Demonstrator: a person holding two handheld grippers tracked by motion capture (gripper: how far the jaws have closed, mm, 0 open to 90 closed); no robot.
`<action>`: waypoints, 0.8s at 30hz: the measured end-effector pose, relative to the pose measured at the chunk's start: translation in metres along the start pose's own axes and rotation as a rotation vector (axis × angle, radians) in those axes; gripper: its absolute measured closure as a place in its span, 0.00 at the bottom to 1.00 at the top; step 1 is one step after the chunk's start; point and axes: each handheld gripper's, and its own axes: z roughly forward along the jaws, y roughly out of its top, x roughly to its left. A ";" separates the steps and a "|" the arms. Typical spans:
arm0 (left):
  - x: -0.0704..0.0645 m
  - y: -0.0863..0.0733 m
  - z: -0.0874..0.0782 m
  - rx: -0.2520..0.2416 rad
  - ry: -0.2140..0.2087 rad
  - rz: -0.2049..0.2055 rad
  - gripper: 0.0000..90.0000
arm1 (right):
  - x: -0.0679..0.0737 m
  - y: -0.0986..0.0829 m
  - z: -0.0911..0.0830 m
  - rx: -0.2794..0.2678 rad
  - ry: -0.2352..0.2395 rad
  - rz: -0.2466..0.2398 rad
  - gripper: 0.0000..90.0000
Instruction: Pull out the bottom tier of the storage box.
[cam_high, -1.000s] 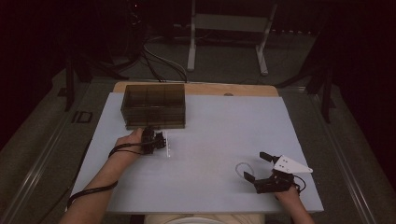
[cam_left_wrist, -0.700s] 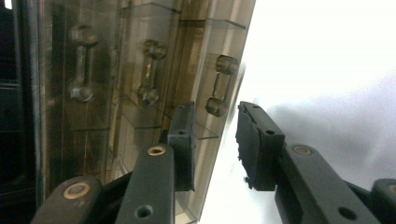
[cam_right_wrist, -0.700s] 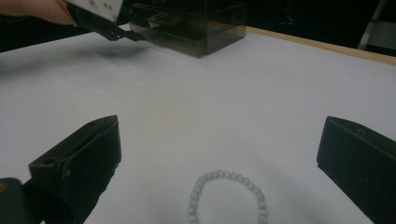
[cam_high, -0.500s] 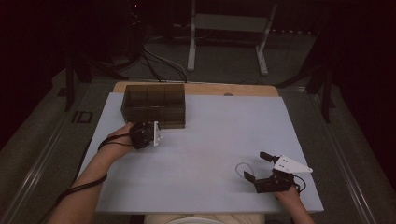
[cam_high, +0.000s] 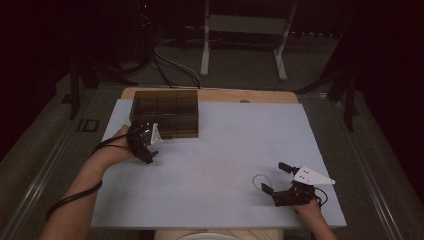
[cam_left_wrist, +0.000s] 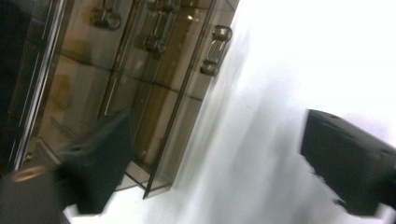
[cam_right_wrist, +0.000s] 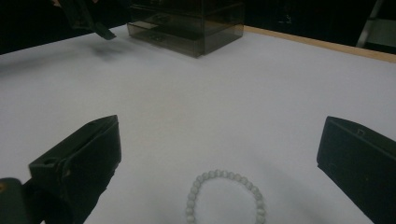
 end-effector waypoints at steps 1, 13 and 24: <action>0.002 -0.001 -0.001 -0.010 -0.015 0.003 0.10 | 0.000 0.000 0.000 0.001 0.000 0.000 0.00; 0.025 -0.014 -0.006 -0.108 -0.114 -0.011 0.04 | -0.001 0.000 0.000 0.002 -0.003 0.008 0.00; 0.047 -0.020 -0.004 -0.181 -0.278 -0.038 0.08 | -0.004 0.000 -0.001 -0.010 0.006 0.032 0.00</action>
